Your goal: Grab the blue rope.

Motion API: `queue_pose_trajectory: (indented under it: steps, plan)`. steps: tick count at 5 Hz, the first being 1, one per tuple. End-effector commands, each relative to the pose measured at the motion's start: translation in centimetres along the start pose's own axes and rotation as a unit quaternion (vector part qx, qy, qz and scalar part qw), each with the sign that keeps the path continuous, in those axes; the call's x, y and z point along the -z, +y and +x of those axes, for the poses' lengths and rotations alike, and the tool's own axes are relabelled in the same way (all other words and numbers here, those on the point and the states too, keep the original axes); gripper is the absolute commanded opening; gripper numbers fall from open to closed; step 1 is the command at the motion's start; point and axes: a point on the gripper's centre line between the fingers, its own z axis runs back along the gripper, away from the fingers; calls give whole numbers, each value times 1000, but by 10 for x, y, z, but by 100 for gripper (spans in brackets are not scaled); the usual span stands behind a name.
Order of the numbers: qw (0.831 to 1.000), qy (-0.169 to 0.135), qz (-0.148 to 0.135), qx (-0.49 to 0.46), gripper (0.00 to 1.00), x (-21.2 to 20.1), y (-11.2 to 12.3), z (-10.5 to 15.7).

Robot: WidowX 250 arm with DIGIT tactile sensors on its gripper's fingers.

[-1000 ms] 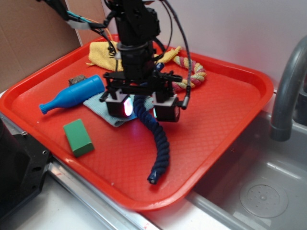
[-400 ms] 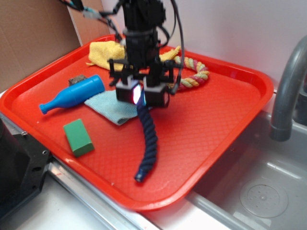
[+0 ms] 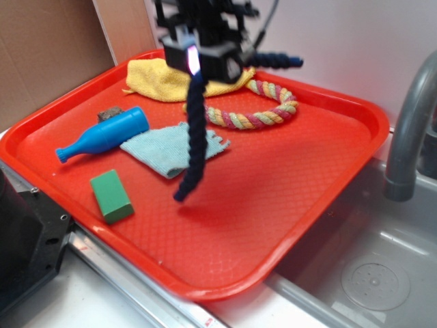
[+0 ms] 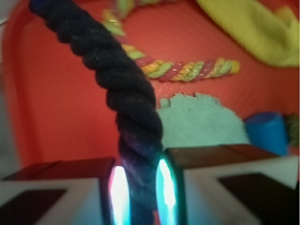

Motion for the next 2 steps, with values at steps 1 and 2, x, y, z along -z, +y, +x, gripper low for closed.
queue_pose_trajectory:
  steps: [1,2]
  plan:
    - [1000,-8,4,24,0,-107,20,-41]
    - [999,38,3,34,0,-119,17,-44]
